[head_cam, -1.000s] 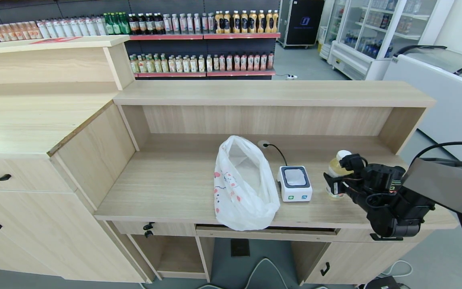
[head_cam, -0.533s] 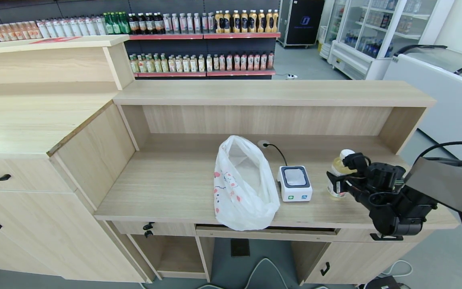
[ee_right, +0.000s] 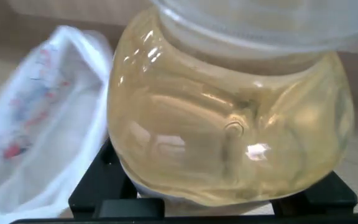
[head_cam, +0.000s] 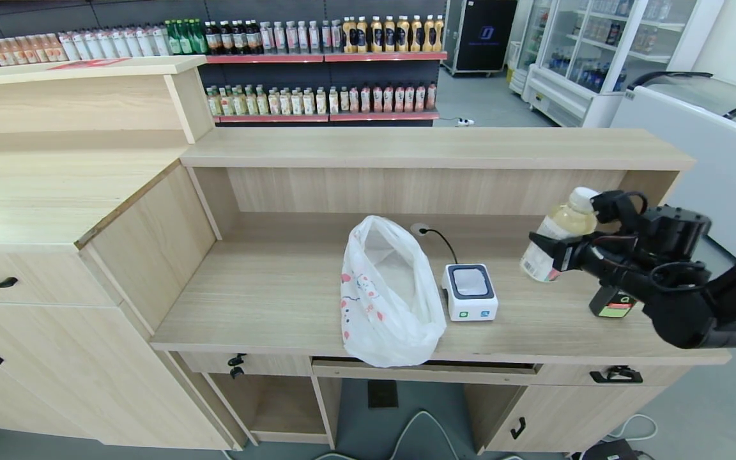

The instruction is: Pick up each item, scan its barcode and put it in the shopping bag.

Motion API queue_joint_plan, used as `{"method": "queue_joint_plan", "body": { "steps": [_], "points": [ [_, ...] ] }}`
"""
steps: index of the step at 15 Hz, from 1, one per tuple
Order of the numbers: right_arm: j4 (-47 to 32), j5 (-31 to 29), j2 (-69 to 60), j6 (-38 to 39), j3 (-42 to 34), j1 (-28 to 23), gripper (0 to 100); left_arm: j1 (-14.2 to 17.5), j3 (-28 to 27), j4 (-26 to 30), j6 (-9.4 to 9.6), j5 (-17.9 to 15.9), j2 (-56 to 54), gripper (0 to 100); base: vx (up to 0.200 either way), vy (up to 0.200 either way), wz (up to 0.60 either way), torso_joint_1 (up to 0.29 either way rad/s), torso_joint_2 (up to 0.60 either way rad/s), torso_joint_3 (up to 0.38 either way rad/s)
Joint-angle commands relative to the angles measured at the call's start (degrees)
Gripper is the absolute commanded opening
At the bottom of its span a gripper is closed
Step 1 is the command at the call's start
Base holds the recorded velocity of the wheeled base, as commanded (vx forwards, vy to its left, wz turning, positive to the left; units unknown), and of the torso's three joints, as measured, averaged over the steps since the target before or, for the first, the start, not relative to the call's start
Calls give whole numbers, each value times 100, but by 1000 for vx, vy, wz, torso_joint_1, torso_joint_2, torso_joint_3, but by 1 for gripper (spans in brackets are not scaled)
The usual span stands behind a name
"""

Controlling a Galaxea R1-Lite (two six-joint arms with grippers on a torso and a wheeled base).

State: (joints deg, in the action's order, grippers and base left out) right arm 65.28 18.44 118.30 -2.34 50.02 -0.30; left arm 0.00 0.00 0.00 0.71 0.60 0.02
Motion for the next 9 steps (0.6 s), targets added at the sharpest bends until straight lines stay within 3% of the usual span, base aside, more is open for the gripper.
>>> {"method": "queue_joint_plan", "body": {
  "steps": [1, 5, 7, 9],
  "points": [
    [-1263, 1583, -2926, 849, -1082, 4, 0, 0, 0, 0, 0, 2, -2, 0, 0, 0, 0, 0, 0, 0],
    [-2213, 3244, -4719, 1552, -1706, 30, 0, 0, 0, 0, 0, 2, -2, 0, 0, 0, 0, 0, 0, 0],
    [-2520, 3614, -5176, 2036, -1811, 206, 0, 0, 0, 0, 0, 2, -2, 0, 0, 0, 0, 0, 0, 0],
    [-3004, 3614, -5458, 2317, -1776, 602, 0, 0, 0, 0, 0, 2, -2, 0, 0, 0, 0, 0, 0, 0]
  ]
}}
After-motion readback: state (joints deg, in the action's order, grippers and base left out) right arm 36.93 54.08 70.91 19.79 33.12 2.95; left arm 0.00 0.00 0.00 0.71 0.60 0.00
